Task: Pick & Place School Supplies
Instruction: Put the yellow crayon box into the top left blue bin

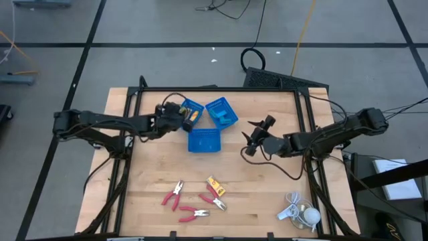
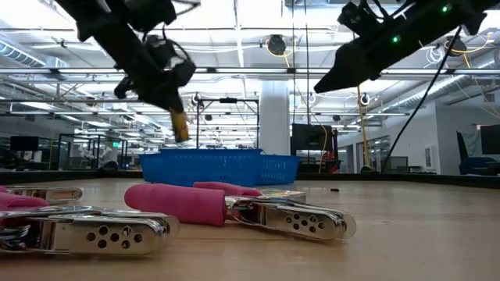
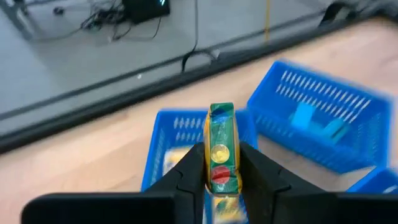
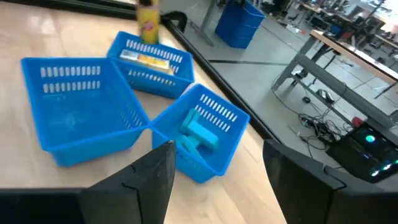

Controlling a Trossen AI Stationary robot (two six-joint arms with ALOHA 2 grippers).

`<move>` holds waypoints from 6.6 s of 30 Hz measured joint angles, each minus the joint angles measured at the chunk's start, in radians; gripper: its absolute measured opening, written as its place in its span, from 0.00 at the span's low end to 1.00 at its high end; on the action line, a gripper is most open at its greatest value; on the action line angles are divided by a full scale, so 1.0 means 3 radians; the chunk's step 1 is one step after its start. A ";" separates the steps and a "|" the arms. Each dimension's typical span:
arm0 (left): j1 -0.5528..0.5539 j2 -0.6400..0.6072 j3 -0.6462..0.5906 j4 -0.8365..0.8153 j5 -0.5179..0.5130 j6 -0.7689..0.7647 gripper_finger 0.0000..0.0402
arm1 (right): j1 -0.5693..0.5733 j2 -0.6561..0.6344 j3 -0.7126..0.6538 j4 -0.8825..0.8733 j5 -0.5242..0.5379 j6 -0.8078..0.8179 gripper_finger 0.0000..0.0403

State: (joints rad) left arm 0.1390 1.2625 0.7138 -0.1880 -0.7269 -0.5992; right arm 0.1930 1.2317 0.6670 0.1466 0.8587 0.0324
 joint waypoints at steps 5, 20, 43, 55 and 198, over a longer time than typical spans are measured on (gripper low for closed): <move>-0.0001 0.0131 -0.0003 -0.0081 0.0048 -0.0134 0.19 | -0.0084 0.0000 -0.0069 0.0123 -0.0143 -0.0058 0.57; 0.0069 0.0369 -0.0002 -0.0304 0.0283 -0.0468 0.21 | -0.0144 0.0000 -0.0069 0.0172 -0.0437 -0.0022 0.56; 0.0270 0.0528 0.0000 -0.0292 0.0665 -0.0628 0.48 | -0.0143 0.0000 -0.0068 0.0197 -0.0439 -0.0021 0.56; 0.0485 0.0528 0.0000 0.0320 0.0683 -0.0224 0.69 | -0.0143 0.0000 -0.0067 0.0197 -0.0630 0.0029 0.56; -0.0842 0.0071 0.0000 0.1065 0.1719 0.0373 0.63 | 0.0890 0.2561 0.1443 0.0509 -0.1564 -0.0407 0.72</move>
State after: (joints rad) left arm -0.1135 1.2839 0.7139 0.1314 -0.2111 -0.4872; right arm 0.4599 1.9999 1.0998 0.2994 0.3897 -0.0898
